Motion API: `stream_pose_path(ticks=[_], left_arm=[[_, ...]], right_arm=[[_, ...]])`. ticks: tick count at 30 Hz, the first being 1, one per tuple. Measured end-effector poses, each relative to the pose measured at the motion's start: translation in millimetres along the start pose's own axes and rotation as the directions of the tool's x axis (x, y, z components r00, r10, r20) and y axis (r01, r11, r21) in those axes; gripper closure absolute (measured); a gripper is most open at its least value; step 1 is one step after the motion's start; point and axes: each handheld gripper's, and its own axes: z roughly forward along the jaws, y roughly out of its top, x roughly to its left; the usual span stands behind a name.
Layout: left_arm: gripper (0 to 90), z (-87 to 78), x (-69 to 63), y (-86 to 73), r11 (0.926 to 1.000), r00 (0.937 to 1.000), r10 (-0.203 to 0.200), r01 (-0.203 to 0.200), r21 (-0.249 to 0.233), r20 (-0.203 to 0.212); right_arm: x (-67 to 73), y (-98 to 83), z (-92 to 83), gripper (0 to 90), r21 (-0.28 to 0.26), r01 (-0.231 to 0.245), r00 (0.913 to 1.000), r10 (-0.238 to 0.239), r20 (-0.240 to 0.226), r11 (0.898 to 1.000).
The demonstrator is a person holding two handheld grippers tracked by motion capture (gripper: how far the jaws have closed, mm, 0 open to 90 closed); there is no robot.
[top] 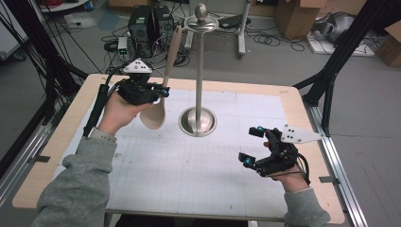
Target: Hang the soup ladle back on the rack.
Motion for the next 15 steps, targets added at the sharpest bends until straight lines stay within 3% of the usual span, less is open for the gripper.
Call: stream_pose_path(ticks=[4, 15], left_arm=[[77.6, 4.8, -1.9, 1.5, 1.0000, 0.9999, 0.001, -0.001, 0.008, -0.012], [77.5, 26.4, -7.7, 8.2, 0.9988, 0.9986, -0.044, 0.045, 0.020, -0.027]], right_arm=[[-0.3, 0.2, 0.2, 0.4, -0.004, 0.001, 1.0000, -0.001, 0.004, 1.000], [2.1, 2.9, 0.6, 0.4, -0.007, 0.011, 0.9999, -0.011, -0.003, 1.000]])
